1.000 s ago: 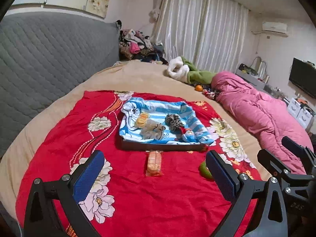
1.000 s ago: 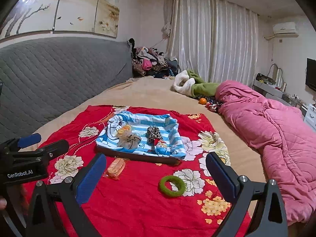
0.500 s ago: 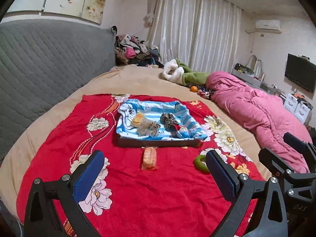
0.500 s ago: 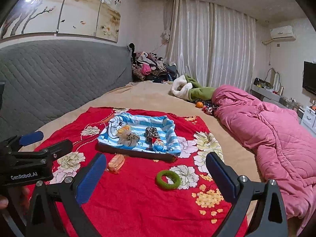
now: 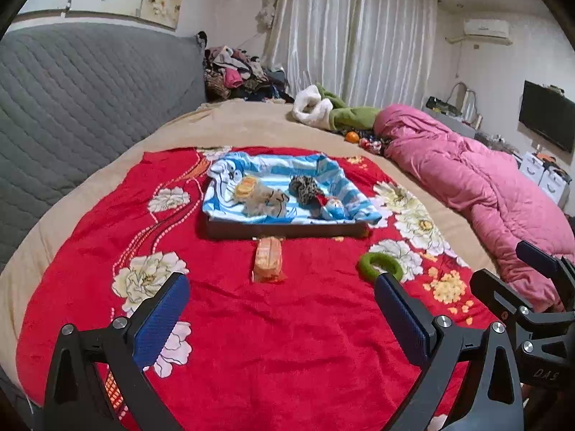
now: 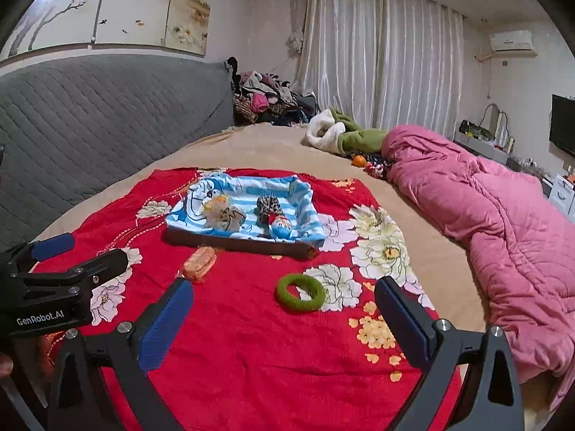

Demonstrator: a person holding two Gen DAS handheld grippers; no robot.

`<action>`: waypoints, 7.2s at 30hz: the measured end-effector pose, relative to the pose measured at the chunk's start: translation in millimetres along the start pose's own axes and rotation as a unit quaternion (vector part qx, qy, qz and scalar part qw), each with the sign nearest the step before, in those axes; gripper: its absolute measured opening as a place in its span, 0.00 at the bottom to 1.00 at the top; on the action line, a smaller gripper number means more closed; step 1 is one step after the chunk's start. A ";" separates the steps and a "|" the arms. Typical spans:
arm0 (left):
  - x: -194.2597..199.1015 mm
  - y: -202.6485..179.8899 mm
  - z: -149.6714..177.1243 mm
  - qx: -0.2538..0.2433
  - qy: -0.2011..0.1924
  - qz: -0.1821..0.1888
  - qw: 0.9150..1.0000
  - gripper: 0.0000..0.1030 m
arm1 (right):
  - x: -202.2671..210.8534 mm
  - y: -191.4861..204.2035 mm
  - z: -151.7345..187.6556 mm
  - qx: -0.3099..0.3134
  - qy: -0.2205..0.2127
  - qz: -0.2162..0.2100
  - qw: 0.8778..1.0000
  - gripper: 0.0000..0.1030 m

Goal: Organize objects
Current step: 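Lift both open tools up and back away from the tray, then move the left tool toward the biscuit packet while the right tool approaches the green ring, then grasp the biscuit packet with the left tool while the right tool grasps the green ring, then lift and carry the biscuit packet and green ring over the striped cloth in the tray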

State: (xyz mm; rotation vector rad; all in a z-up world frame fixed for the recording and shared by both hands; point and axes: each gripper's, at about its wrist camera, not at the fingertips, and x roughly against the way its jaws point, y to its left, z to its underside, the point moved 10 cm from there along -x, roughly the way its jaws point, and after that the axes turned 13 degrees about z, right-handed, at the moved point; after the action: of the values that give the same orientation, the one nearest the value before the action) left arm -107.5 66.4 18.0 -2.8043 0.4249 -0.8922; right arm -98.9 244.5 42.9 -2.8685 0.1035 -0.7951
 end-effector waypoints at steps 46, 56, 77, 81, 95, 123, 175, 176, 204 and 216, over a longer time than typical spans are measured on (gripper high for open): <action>-103.2 29.3 67.1 0.019 0.102 -0.004 0.995 0.99 | -96.4 4.9 64.1 -0.012 0.087 -0.010 0.996 0.99; -128.7 35.6 61.1 0.023 0.114 0.000 0.993 0.99 | -123.6 2.3 62.0 -0.011 0.099 -0.002 0.995 0.99; -185.5 57.3 42.7 0.034 0.133 0.001 0.991 0.99 | -185.4 14.6 70.2 -0.003 0.133 0.000 0.991 0.99; -195.9 61.6 39.5 0.033 0.138 -0.004 0.990 0.99 | -195.3 16.8 70.3 -0.002 0.139 0.001 0.990 0.99; -223.6 66.5 34.4 0.045 0.150 0.010 0.988 0.99 | -223.1 17.6 69.9 -0.013 0.160 0.004 0.987 0.99; -240.5 58.2 34.9 0.055 0.159 0.056 0.984 0.52 | -244.0 26.4 78.4 -0.020 0.186 -0.018 0.982 0.61; -68.6 40.1 -40.5 0.005 0.030 0.046 0.998 0.39 | -74.6 79.5 -33.2 0.005 0.038 -0.076 0.996 0.24; -62.2 39.8 -43.6 0.004 0.025 0.046 0.999 0.39 | -70.6 80.4 -36.1 0.006 0.033 -0.076 0.997 0.24; -36.8 45.5 -113.8 -0.018 -0.024 0.024 0.999 0.39 | -52.6 85.7 -115.4 0.005 -0.032 -0.083 0.996 0.24; -54.5 46.7 -141.2 -0.024 -0.031 0.024 0.999 0.39 | -70.9 85.8 -130.0 0.002 -0.033 -0.082 0.996 0.24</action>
State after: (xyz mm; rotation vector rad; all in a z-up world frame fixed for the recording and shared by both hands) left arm -242.9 29.3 91.3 -2.8430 0.5082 -0.7931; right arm -228.7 149.9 101.9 -2.9235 -0.1425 -0.7266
